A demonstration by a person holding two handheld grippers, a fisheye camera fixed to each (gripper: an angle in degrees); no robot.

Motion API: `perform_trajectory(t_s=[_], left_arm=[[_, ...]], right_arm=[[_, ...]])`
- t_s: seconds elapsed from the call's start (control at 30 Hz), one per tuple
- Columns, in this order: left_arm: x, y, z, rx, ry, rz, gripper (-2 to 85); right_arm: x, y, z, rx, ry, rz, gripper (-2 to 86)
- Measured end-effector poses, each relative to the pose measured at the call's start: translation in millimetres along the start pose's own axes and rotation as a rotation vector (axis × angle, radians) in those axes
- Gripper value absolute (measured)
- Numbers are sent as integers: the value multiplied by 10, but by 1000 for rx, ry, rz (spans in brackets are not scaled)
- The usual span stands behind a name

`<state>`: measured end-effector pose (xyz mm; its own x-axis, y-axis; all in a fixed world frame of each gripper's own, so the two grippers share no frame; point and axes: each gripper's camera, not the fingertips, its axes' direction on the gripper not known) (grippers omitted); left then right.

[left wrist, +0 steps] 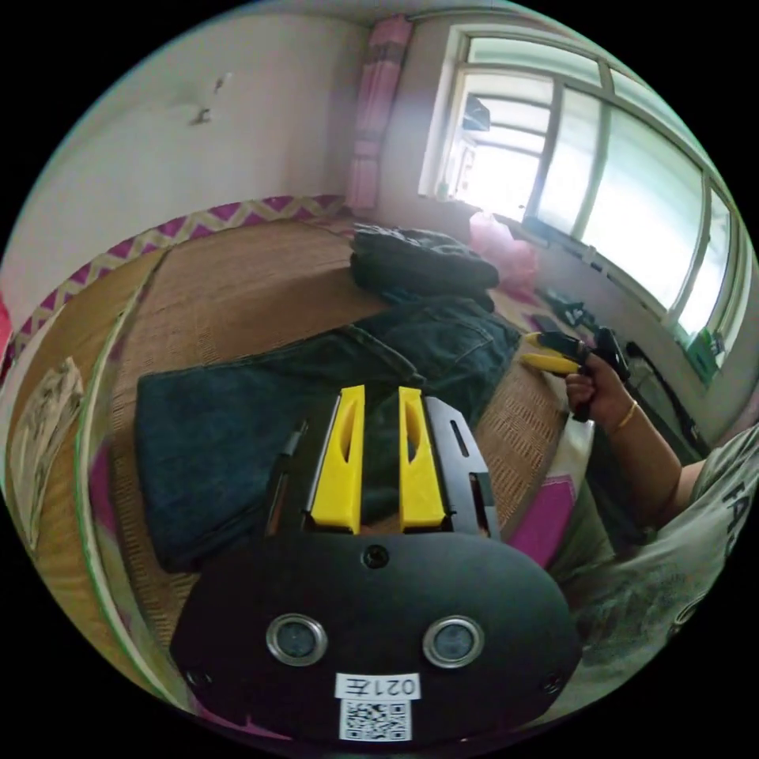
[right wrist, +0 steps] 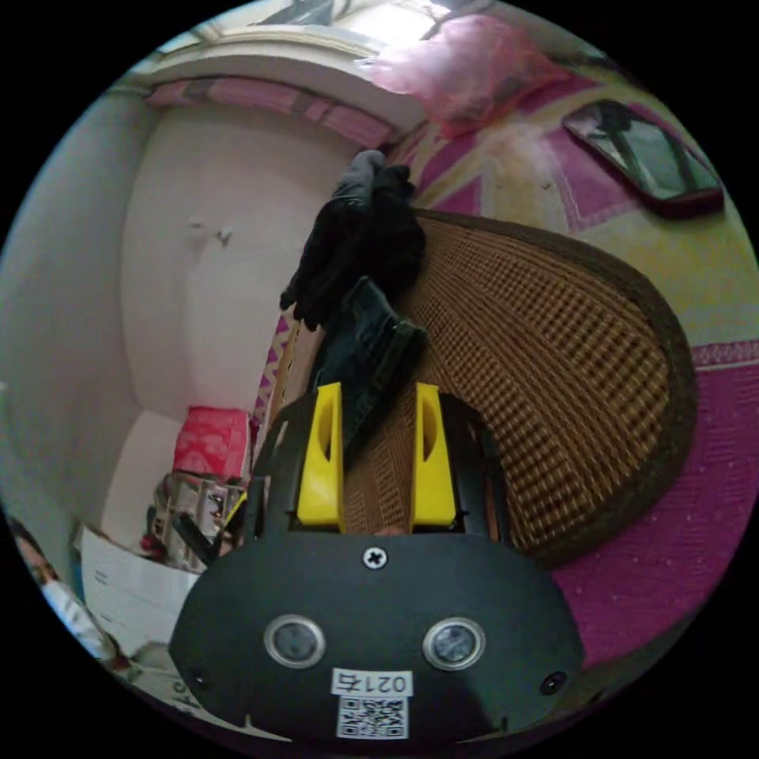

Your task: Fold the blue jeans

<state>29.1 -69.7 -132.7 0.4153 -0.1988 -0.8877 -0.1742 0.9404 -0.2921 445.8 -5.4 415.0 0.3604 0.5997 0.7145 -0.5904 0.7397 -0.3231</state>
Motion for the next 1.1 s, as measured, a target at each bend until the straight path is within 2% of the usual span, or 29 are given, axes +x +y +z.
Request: perform_trajectory(t_s=[0.13,0.27,0.33,0.43,0.5,0.53,0.6,0.67,0.8,0.9,0.97,1.1], left_arm=[[-486,192,-290,25,-116,-93,53],[-1018,462,-494,17,-40,-238,43],[-1153,583,-595,20,-27,-274,34],[-1311,756,-829,54,-11,-315,11],[-1420,864,-1022,86,21,-345,-2],[-1442,887,-1068,95,26,-352,-4],[-1520,964,-1255,127,34,-376,-8],[-1574,1011,-1387,147,33,-397,-9],[-1695,1098,-1654,181,40,-440,-10],[-1786,1144,-1789,169,23,-461,-10],[-1842,1160,-1883,159,16,-466,-10],[-1982,1078,-2046,193,1,-487,-10]], right_arm=[[49,-49,244,31,-40,127,119],[196,1,478,40,-119,233,60],[-112,82,449,84,-92,118,53],[-1234,345,436,126,16,-254,51],[-2294,809,682,124,118,-586,51],[-2553,969,786,119,146,-667,51],[-3465,1768,1374,66,259,-992,51],[-3908,2469,1923,19,322,-1201,51],[-4075,4147,3481,-152,465,-1592,50],[-3500,4939,4552,-357,616,-1716,50],[-3342,5120,4602,-254,623,-1736,49],[-3567,5179,4364,-119,576,-1643,49]])
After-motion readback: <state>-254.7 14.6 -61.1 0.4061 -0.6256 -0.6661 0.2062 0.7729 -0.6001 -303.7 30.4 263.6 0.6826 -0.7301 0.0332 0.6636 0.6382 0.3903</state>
